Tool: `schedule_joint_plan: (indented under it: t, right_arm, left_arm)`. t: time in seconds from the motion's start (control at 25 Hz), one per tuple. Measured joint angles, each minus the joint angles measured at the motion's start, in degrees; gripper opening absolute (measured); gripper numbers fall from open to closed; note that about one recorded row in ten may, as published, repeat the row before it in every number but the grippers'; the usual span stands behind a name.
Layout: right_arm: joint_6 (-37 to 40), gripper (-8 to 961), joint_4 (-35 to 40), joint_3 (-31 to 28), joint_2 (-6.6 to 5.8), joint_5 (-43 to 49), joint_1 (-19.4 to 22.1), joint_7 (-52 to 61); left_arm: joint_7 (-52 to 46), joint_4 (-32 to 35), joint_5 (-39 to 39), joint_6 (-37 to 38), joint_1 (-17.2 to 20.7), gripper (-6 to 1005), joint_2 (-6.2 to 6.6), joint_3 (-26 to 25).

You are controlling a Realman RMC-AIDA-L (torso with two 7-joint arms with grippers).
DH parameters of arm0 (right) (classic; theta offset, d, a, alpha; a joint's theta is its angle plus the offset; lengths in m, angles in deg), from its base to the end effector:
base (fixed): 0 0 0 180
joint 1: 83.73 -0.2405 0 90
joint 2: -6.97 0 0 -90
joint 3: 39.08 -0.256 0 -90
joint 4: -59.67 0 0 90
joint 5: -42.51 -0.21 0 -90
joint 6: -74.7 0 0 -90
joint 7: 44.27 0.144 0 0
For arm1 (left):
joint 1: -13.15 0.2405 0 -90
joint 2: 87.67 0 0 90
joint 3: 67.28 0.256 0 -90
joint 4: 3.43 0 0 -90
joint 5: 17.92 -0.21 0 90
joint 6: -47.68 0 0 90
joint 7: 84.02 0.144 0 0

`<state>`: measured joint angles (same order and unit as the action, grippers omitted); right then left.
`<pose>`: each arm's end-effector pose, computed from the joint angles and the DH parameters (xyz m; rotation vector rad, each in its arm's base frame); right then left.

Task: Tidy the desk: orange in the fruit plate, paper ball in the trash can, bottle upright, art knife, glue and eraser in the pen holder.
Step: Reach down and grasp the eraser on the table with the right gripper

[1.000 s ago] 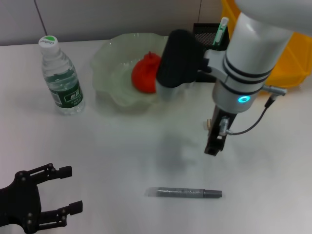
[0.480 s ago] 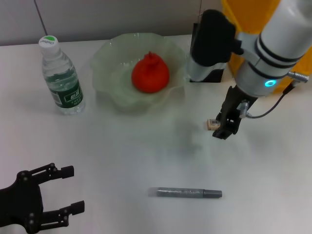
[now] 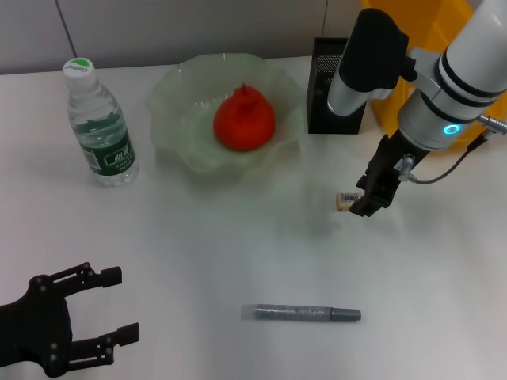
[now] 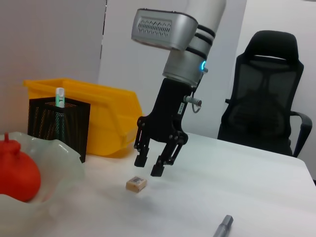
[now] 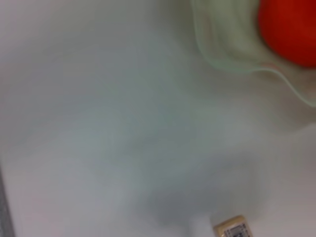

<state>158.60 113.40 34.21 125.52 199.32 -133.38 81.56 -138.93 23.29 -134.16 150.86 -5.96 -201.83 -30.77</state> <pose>0.1862 0.3977 -0.0175 -2.7289 0.5335 -0.7723 -0.3220 0.2338 0.0091 -2.7970 -0.4225 -0.8204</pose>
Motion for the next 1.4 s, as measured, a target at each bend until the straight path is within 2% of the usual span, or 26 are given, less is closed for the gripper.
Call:
schedule_joint_plan:
  t: [0.24,0.92,1.4]
  right_arm:
    - [-3.57,433,-1.67,-0.43,0.26,-0.25,0.26,-2.25]
    - [-7.78,633,-6.17,-0.51,0.36,-1.86,-0.05,-4.93]
    - [-10.62,457,-10.01,-0.6,0.42,-1.9,-0.75,-4.53]
  left_arm:
    - [-0.03,0.0,0.13,0.03,-0.25,811,-0.18,-0.13]
    - [-0.11,0.0,0.23,0.34,-0.69,811,-0.66,0.12]
    - [-0.73,0.0,0.05,0.36,-1.02,811,-0.72,0.05]
